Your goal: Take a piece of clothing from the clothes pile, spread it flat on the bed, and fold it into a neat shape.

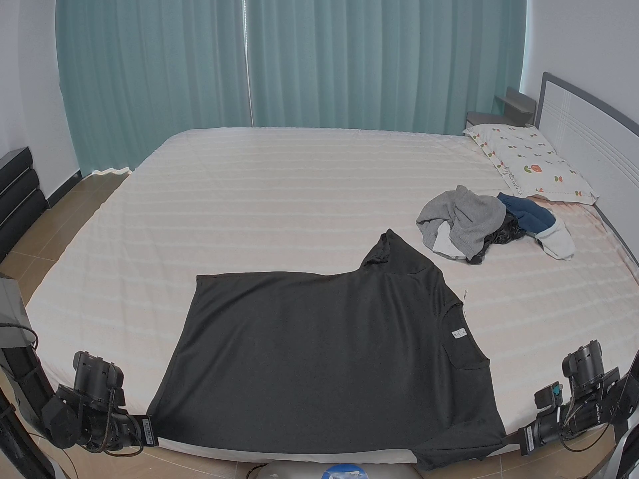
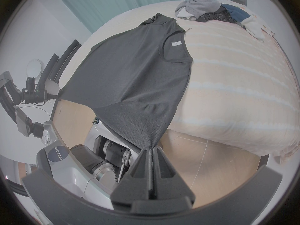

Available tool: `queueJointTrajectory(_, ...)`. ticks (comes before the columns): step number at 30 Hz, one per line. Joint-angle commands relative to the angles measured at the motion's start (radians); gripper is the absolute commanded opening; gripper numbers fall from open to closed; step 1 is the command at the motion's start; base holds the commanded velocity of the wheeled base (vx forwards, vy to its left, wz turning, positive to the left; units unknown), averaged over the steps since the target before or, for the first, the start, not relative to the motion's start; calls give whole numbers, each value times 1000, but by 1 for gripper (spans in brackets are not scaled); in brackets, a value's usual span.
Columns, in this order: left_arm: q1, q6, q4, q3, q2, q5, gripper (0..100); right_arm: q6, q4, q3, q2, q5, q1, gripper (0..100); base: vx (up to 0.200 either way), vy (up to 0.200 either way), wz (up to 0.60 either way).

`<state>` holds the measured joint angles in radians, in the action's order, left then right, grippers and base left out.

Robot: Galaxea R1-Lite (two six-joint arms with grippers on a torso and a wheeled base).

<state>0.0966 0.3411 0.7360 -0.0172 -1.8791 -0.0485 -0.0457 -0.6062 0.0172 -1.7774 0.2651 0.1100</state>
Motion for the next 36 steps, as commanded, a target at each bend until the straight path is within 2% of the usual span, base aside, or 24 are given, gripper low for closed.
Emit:
queueJointTrajectory(1,5,-1,-6,14,15,-1,0,1,-1,-13,33,0,-3,0,0,0,0)
queueJointTrajectory(5,-3,18,23,-9,23,13,0,30,-14,17,46,9,-13,0,0,0,0)
queueJointTrajectory(8,-20,81,125,-32,26,41,0,138,-14,72,52,11,-12,0,0,0,0)
queueJointTrajectory(12,-32,230,269,-53,17,65,0,267,-37,132,62,9,-3,0,0,0,0)
queueJointTrajectory(16,-46,263,327,-69,14,64,0,365,-109,159,59,5,-3,0,0,0,0)
queueJointTrajectory(17,-55,265,332,-72,12,64,0,425,-161,167,50,3,-3,0,0,0,0)
queueJointTrajectory(20,-57,266,333,-73,15,65,0,511,-259,167,41,2,-4,0,0,0,0)
queueJointTrajectory(26,-57,277,336,-79,14,68,0,532,-297,165,20,0,-4,0,0,0,0)
queueJointTrajectory(31,-54,360,336,-105,5,88,0,535,-297,173,10,2,-9,0,0,0,0)
queueJointTrajectory(36,-54,389,336,-130,-46,110,0,540,-307,199,-31,2,-24,0,0,0,0)
